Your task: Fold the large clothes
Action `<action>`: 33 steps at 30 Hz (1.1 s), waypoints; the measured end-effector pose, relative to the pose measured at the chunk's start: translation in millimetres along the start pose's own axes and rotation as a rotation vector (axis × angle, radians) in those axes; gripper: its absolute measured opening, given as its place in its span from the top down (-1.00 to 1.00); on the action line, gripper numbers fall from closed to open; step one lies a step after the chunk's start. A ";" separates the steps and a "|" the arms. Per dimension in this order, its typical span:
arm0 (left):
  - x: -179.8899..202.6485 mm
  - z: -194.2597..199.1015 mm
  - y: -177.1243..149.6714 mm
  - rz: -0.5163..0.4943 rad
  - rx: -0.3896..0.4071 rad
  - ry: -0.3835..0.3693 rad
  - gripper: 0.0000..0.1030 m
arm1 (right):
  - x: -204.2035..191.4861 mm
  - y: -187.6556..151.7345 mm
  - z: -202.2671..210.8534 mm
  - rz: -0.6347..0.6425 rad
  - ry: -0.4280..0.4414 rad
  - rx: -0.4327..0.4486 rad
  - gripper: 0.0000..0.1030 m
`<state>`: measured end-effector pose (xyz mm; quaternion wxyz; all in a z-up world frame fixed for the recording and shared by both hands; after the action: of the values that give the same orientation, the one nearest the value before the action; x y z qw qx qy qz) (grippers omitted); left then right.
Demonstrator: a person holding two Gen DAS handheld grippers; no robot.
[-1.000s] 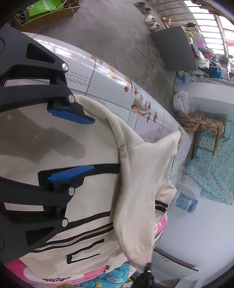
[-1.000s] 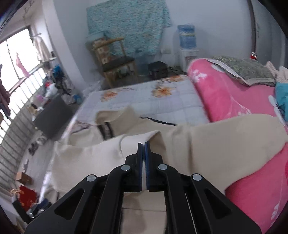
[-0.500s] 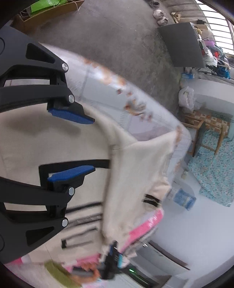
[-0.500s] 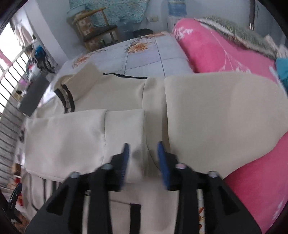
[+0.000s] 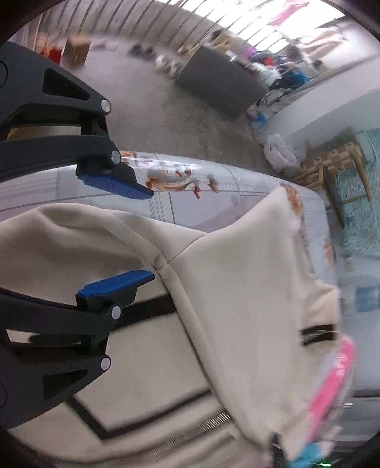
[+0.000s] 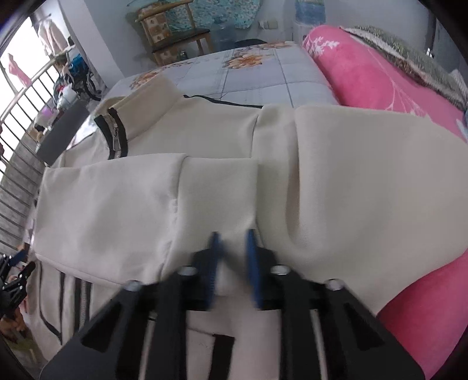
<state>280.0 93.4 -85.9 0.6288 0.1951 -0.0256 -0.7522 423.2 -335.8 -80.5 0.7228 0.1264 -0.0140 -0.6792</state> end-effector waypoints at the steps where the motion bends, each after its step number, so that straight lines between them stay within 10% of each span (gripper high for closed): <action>1: -1.3 0.9 1.5 0.007 0.021 0.017 0.21 | 0.2 0.8 1.8 -0.006 0.014 0.003 0.89; 6: -14.5 -1.5 2.7 0.060 0.031 0.016 0.83 | -9.2 8.1 34.2 -0.022 0.133 0.086 0.91; 20: -21.2 -2.9 -2.3 0.114 0.034 -0.007 0.79 | 6.1 -10.2 5.7 -0.032 0.103 -0.005 0.80; 26: -28.1 24.6 -10.3 0.148 0.071 -0.125 0.06 | -33.7 -2.9 41.1 0.114 0.031 0.104 0.36; 33: -22.8 70.5 -8.6 0.179 0.102 -0.256 -0.55 | -80.3 -5.5 -19.9 0.280 -0.012 0.009 0.04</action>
<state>252.0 102.4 -17.3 0.6742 0.1261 -0.1609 -0.7096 415.5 -253.7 -88.7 0.8098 0.1224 -0.0385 -0.5725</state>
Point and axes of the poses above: each gripper's, at about its wrist camera, not at the fingertips, and z roughly against the way its jaws point, x to its right, y to its top, the point moved 8 cm from there along -z, roughly the way its jaws point, and after that the axes turned 15 degrees about -x, right-handed, at the moved point
